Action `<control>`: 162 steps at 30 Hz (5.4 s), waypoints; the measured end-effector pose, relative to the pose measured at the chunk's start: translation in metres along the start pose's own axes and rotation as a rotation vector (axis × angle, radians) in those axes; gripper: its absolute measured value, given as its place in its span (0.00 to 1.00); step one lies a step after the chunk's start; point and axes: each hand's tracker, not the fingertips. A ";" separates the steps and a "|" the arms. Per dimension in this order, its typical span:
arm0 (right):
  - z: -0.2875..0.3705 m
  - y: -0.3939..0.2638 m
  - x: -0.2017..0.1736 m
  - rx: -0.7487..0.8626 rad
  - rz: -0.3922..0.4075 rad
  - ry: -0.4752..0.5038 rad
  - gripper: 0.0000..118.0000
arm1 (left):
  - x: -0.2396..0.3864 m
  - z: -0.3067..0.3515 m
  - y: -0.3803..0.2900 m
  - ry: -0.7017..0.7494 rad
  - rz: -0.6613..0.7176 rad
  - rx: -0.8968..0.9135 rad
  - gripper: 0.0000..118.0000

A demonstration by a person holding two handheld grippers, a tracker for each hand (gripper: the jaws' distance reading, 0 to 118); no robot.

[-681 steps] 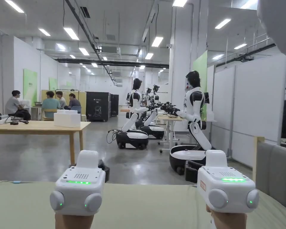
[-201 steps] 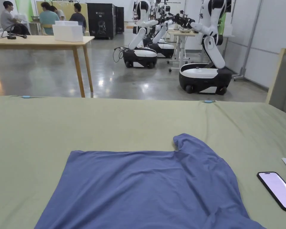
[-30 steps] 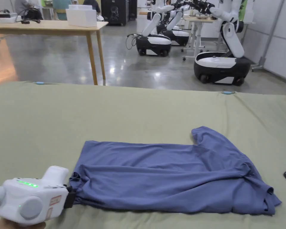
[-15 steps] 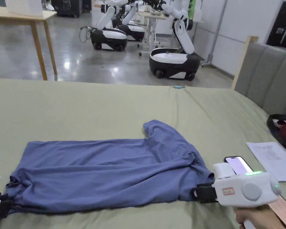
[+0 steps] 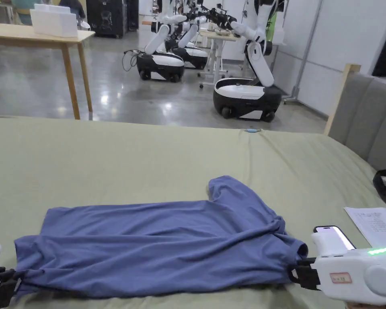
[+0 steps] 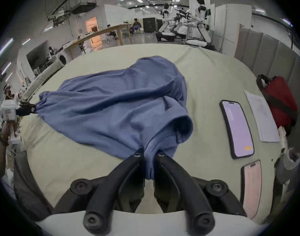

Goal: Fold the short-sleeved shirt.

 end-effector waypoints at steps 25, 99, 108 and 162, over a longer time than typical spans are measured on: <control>0.189 -0.119 -0.046 0.357 -0.020 0.020 0.97 | 0.013 0.145 -0.095 0.059 0.110 0.113 0.89; -0.122 0.095 0.002 -0.159 0.193 -0.156 0.00 | 0.023 -0.031 0.049 -0.118 -0.007 0.038 0.00; 0.041 0.057 -0.009 0.153 0.171 -0.024 0.00 | 0.000 0.042 0.031 -0.170 0.033 0.188 0.00; 0.268 -0.127 -0.110 0.554 0.078 0.018 0.00 | -0.046 0.138 -0.096 -0.463 0.476 0.222 0.25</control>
